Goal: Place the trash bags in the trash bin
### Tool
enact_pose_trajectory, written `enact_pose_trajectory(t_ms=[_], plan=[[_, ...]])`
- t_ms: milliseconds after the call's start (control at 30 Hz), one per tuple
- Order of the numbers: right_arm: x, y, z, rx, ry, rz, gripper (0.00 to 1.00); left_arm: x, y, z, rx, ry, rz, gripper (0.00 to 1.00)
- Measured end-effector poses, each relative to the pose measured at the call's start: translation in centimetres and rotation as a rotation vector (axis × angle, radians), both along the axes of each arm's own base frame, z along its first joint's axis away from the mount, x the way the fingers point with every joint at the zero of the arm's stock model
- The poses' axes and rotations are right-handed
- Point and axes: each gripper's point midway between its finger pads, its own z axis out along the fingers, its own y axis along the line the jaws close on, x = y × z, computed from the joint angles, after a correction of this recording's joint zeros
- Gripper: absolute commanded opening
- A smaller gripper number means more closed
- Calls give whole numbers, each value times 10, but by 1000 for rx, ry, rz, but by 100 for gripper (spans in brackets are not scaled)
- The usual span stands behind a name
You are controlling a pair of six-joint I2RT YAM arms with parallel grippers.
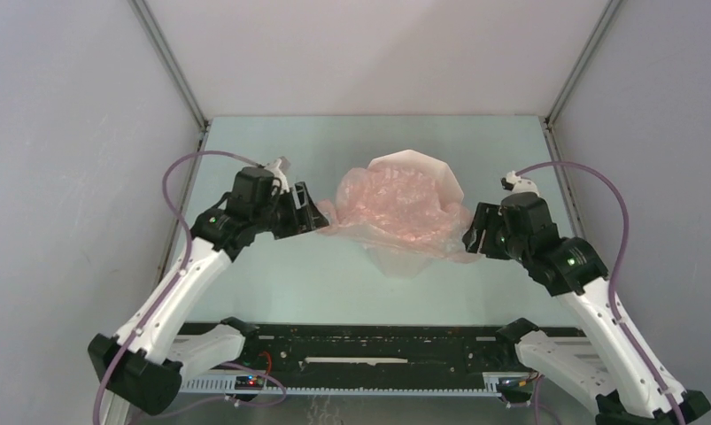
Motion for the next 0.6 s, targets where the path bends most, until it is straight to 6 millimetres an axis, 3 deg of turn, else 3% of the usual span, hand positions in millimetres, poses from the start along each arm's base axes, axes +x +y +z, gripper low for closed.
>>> enact_pose_trajectory(t_ms=[133, 267, 400, 500, 600], plan=[[-22, 4, 16, 58, -49, 83, 92, -17, 17, 21, 42, -112, -25, 87], [-51, 1, 53, 137, -201, 153, 97, -34, 49, 47, 114, -223, 47, 88], [-75, 6, 95, 221, -363, 260, 96, -39, 66, 86, 131, -359, 90, 98], [-76, 18, 108, 217, -412, 367, 93, -43, 74, 117, 130, -463, 98, 100], [-61, 30, 107, 169, -400, 441, 90, -44, 72, 149, 132, -549, 59, 100]])
